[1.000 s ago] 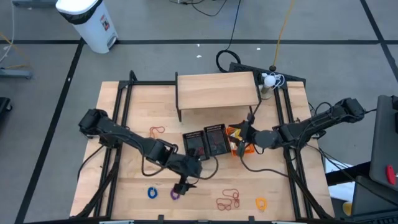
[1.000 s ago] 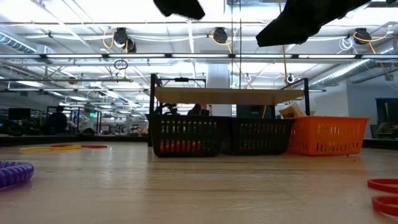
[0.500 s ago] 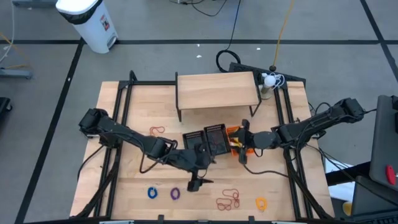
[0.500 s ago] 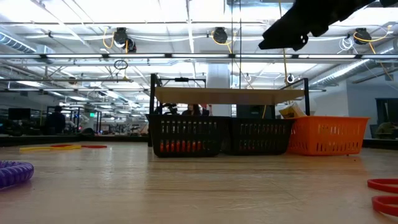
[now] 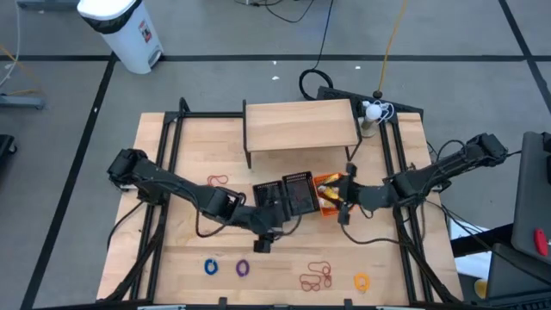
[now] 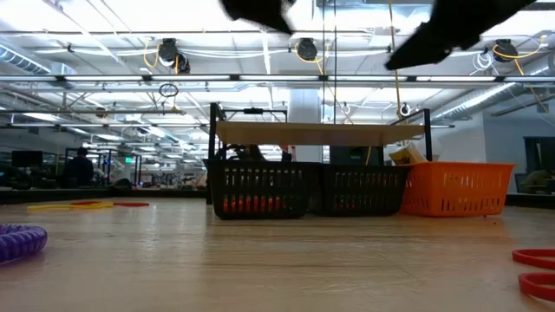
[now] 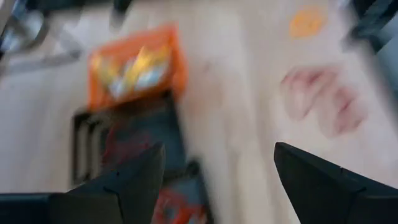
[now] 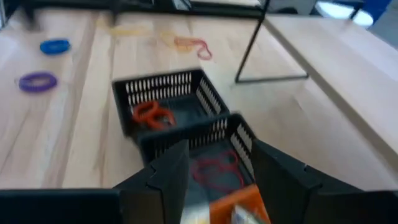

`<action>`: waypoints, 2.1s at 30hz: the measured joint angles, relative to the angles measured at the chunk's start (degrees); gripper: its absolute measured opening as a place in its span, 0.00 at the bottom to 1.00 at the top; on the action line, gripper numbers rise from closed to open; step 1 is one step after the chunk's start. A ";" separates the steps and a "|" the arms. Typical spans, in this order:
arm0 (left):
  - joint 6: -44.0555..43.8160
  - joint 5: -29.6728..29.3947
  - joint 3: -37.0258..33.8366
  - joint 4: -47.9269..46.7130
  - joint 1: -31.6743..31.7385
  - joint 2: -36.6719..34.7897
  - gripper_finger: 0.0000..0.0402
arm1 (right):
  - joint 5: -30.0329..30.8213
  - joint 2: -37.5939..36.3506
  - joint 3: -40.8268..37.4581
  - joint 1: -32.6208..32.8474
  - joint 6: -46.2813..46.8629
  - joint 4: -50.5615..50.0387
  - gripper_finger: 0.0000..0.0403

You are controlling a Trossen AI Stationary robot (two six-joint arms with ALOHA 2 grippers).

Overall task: Pick & Place Office Desk Supplies
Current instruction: Put the orange rubber band into the right black bin

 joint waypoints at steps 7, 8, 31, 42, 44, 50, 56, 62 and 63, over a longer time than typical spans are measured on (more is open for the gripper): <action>-4.60 -7.91 -0.35 -11.81 -2.51 -0.28 0.75 | 7.05 -6.29 0.00 10.40 10.10 -16.11 0.35; -4.94 -8.13 -0.83 -12.06 -3.08 -0.28 0.75 | 9.02 -6.84 0.00 12.15 11.29 -18.11 0.34; -6.46 -15.95 -12.76 -6.65 -8.60 -10.85 0.76 | 5.57 -40.10 -37.64 24.97 -3.14 23.67 0.32; -12.81 -23.90 -12.76 -14.17 -11.89 -15.15 0.81 | -0.64 -44.39 -38.42 22.21 -4.50 22.68 0.32; -17.28 -26.27 -12.76 -18.07 -12.93 -16.09 0.81 | -1.53 -44.41 -38.45 20.83 -2.57 21.19 0.32; -32.46 -37.30 -12.79 -28.01 -18.81 -19.47 0.81 | -6.74 -42.74 -38.49 15.62 4.26 16.38 0.32; -38.17 -40.76 -12.79 -31.55 -23.01 -21.43 0.78 | -11.69 -38.92 -38.53 12.22 7.59 16.53 0.32; -54.08 -44.61 -12.79 -45.06 -26.28 -21.50 0.77 | -12.94 -34.44 -38.56 8.39 7.56 17.14 0.29; -59.56 -46.15 -12.92 -48.46 -27.56 -21.55 0.77 | -13.87 -33.98 -38.56 7.71 7.37 17.30 0.29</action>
